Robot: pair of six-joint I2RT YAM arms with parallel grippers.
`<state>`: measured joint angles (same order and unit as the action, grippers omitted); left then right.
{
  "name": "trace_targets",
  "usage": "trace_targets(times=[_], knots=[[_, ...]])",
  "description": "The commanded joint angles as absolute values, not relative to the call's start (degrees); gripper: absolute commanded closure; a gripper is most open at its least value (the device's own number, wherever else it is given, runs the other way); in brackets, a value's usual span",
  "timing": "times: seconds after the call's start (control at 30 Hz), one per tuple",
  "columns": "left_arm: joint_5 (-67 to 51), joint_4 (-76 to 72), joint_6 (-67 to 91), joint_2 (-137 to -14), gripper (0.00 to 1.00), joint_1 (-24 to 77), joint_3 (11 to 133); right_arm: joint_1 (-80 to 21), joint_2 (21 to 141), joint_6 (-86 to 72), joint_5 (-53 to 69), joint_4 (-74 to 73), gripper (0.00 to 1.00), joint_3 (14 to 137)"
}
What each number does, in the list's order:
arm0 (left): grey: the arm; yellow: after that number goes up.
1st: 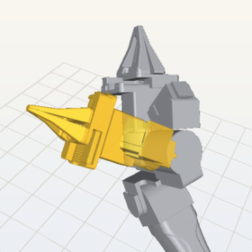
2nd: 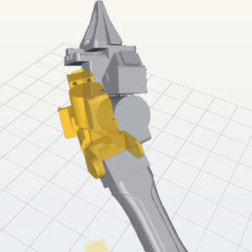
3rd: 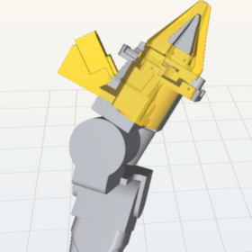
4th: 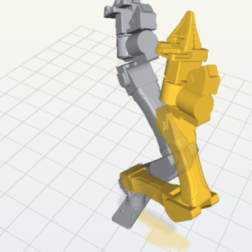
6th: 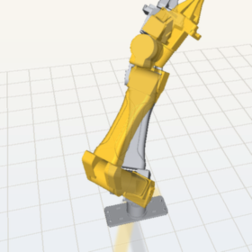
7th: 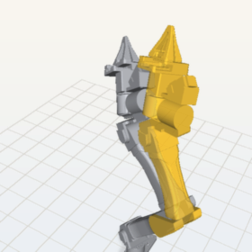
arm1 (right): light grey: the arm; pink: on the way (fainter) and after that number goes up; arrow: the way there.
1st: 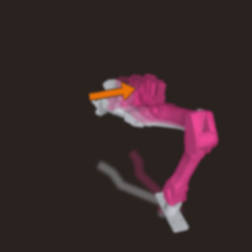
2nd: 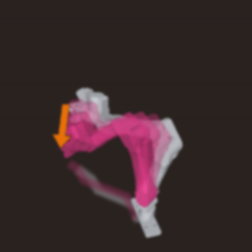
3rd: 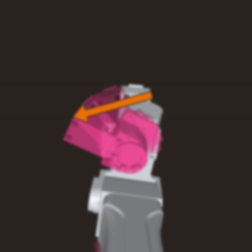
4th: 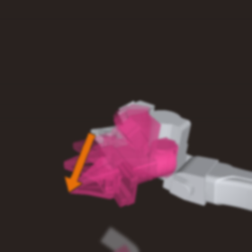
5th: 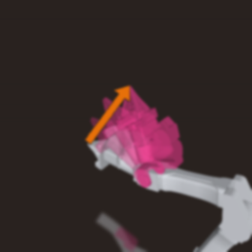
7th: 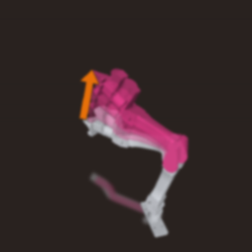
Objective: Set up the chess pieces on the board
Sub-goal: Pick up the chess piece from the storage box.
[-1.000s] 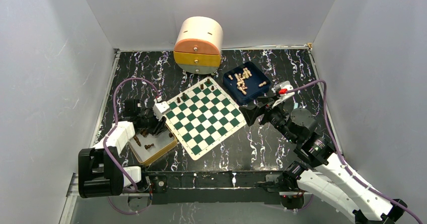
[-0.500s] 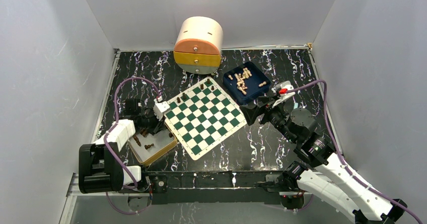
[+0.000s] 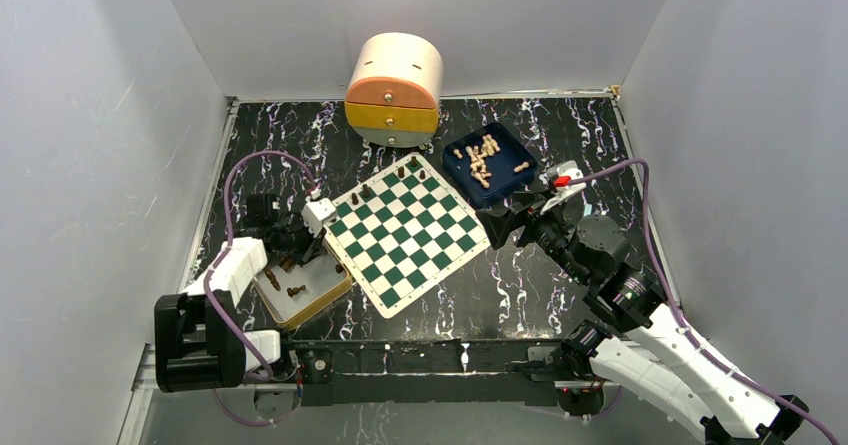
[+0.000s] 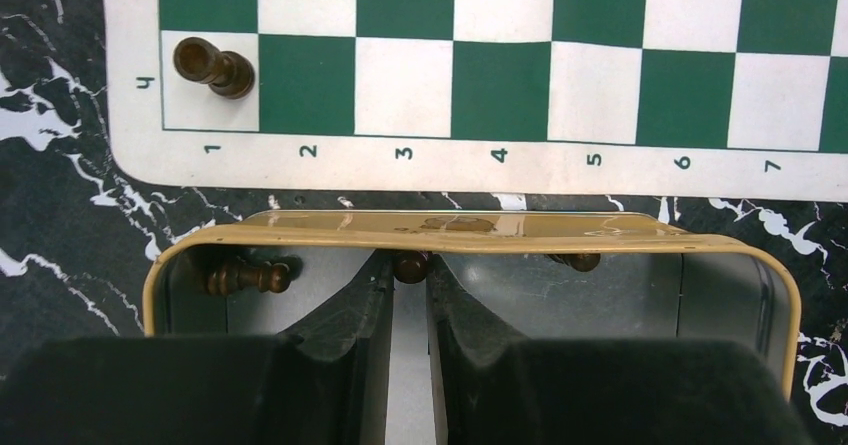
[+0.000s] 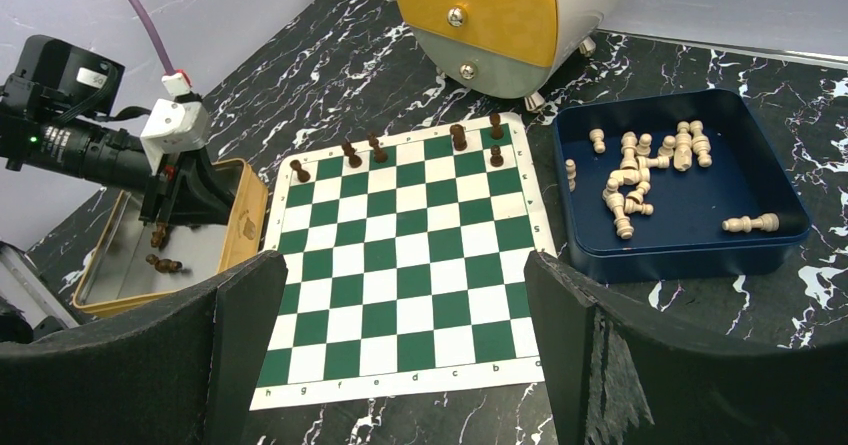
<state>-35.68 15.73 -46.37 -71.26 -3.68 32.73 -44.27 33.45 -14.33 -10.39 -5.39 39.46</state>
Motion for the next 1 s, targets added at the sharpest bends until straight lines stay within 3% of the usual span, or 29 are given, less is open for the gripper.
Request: trace_targets(times=[0.0, 0.47, 0.97], knots=[[-34.34, 17.95, -45.38, -67.36, 1.0, -4.13, 32.73, -44.28, 32.58, -13.62, -10.86, -1.76, 0.01, 39.46], [-28.64, 16.61, -38.76, -57.26, 1.0, -4.57, 31.0, -44.26, 31.75, -14.5, -9.28, -3.92, 0.01, 40.7], [-26.41, 14.65, -32.28, -55.33, 0.98, -2.62, 40.72, -44.29, 32.45, -13.28, -9.52, -9.26, 0.01, 45.48]])
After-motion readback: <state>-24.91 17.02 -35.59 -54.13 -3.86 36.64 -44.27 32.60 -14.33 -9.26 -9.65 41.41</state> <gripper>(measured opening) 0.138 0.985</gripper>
